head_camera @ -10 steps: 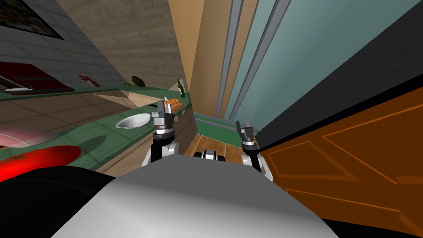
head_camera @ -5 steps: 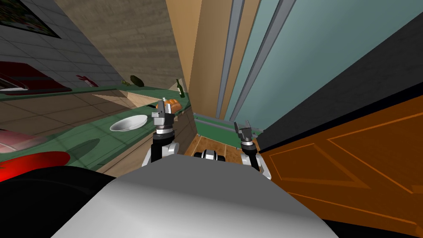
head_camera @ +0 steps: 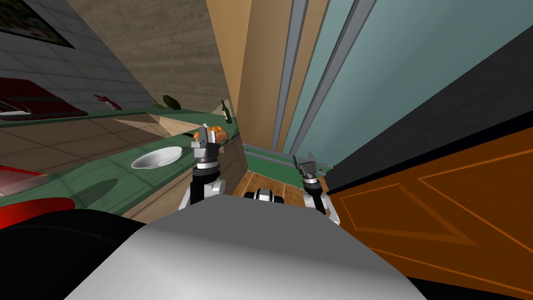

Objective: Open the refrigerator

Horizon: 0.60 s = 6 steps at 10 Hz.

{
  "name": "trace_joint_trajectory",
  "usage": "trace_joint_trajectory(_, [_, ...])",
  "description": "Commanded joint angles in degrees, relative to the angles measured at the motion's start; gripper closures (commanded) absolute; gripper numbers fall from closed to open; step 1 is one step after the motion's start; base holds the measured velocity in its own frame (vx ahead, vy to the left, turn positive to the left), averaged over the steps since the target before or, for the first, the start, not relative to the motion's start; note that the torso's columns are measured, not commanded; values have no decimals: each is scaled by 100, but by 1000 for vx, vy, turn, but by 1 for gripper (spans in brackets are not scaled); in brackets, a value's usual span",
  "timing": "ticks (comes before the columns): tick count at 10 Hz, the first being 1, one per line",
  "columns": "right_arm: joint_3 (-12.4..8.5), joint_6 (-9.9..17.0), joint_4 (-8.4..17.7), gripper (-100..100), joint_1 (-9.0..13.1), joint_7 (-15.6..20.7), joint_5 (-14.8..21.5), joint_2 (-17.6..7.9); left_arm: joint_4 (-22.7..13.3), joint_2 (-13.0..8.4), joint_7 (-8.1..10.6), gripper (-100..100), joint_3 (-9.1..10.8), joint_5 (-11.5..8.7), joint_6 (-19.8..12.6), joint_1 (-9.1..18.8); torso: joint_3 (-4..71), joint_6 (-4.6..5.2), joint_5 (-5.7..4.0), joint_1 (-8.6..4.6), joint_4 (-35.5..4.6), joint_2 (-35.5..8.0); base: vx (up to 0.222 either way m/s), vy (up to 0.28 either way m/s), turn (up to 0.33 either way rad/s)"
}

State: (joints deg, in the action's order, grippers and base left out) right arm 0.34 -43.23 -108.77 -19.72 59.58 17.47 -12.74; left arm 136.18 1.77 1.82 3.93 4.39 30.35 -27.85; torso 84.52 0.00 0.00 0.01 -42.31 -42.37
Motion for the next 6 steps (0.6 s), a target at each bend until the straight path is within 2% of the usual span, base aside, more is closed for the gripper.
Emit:
trace_joint_trajectory(1, [-14,-112,202,-100,61,426,73,-17,0,0,0,0,0,0,0,0,2,0,-1,-4,1,6,52,-9,2])
trace_joint_trajectory(2, [-31,-223,403,-100,116,586,140,-34,0,0,0,0,0,0,0,0,5,0,-1,-2,3,10,68,-12,-2])
trace_joint_trajectory(4, [-31,-223,403,-100,116,798,140,-34,0,0,0,0,0,0,0,0,7,0,0,0,3,10,39,-5,0])
trace_joint_trajectory(5, [-51,-333,607,-100,169,1023,204,-46,0,0,0,0,0,0,0,0,0,0,1,3,0,0,44,-1,-6])
trace_joint_trajectory(6, [-51,-333,607,-100,169,1165,204,-46,0,0,0,0,0,0,0,0,3,0,0,1,1,7,50,-5,-1])
